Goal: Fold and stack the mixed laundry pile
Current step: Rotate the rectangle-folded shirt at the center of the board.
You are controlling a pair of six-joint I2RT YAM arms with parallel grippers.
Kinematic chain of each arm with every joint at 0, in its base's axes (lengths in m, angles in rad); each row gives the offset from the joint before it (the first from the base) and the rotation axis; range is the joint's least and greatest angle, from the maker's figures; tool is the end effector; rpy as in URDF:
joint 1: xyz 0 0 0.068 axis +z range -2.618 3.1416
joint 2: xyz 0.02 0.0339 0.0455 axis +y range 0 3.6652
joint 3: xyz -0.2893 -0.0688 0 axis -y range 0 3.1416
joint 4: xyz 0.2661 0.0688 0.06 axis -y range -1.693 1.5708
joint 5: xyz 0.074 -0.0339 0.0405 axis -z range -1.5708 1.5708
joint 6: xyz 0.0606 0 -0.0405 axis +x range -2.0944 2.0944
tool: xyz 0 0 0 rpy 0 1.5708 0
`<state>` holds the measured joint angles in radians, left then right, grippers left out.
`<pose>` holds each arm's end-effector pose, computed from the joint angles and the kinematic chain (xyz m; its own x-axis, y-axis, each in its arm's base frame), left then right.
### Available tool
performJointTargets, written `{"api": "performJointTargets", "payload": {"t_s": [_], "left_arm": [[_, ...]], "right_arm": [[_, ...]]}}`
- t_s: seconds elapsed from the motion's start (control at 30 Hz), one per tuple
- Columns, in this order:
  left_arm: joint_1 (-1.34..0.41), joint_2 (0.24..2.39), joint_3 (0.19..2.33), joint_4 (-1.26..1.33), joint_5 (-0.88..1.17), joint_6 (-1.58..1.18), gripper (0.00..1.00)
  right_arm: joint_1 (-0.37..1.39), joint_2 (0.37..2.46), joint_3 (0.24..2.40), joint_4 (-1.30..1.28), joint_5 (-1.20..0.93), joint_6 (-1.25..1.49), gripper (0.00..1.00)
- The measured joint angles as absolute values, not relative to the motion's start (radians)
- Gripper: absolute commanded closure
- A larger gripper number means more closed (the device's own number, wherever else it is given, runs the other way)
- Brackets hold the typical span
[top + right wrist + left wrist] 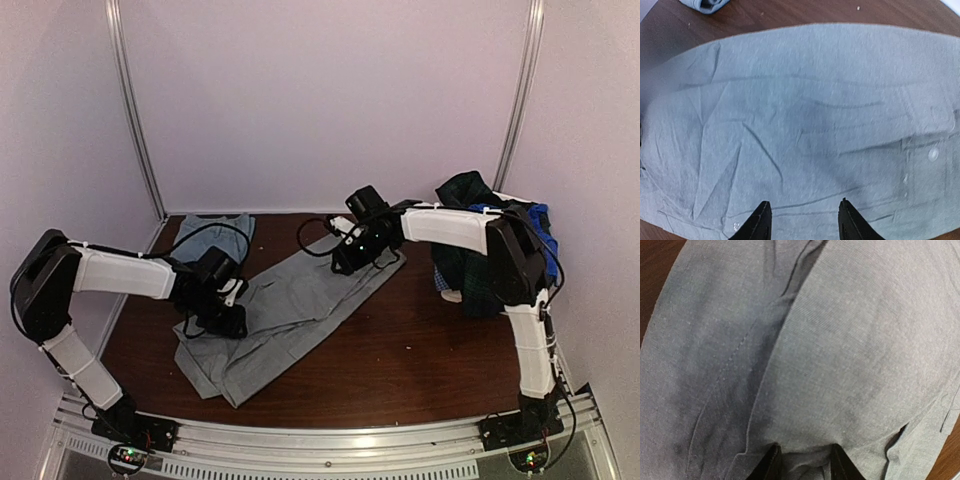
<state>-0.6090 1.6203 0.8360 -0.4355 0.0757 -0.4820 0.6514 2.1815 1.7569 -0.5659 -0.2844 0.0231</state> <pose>0.2527 -0.1818 0.1307 -0.9568 0.1037 -0.2717 0.1673 0.9605 -0.2223 0.4076 0.3322 0.1850 -0.6811 -0.4914 -0.5427 -0.6887 0.6816 0.2473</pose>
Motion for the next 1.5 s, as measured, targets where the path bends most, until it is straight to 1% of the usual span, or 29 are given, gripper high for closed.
{"api": "performJointTargets", "payload": {"t_s": [0.17, 0.27, 0.4, 0.7, 0.8, 0.97, 1.07, 1.3, 1.4, 1.5], "left_arm": [[-0.609, 1.621, 0.834, -0.427, 0.072, -0.517, 0.65], [-0.609, 1.621, 0.83, -0.418, 0.071, -0.529, 0.65], [-0.608, 1.621, 0.83, -0.412, 0.067, -0.539, 0.65], [-0.563, 1.647, 0.852, -0.387, 0.033, -0.564, 0.64], [-0.557, 1.675, 0.876, -0.379, 0.036, -0.563, 0.65], [-0.568, 1.748, 0.94, -0.324, 0.061, -0.551, 0.66], [-0.602, 1.819, 1.019, -0.305, 0.08, -0.528, 0.66], [-0.665, 2.041, 1.317, -0.327, 0.171, -0.456, 0.65], [-0.677, 2.159, 1.488, -0.347, 0.217, -0.415, 0.63], [-0.683, 2.281, 1.69, -0.404, 0.238, -0.361, 0.6]], "right_arm": [[0.63, 2.323, 1.976, -0.577, -0.284, -0.026, 0.54], [0.626, 2.371, 1.995, -0.592, -0.284, -0.047, 0.55], [0.627, 2.347, 1.862, -0.562, -0.284, -0.057, 0.55], [0.665, 2.072, 1.398, -0.402, -0.314, 0.018, 0.57], [0.741, 1.983, 1.262, -0.362, -0.315, 0.067, 0.57], [0.942, 1.864, 1.092, -0.314, -0.345, 0.178, 0.57], [1.017, 1.806, 1.01, -0.282, -0.392, 0.249, 0.57], [1.074, 1.72, 0.871, -0.186, -0.45, 0.373, 0.57], [1.108, 1.721, 0.871, -0.167, -0.468, 0.394, 0.55], [1.122, 1.775, 0.952, -0.197, -0.477, 0.389, 0.53]]}}
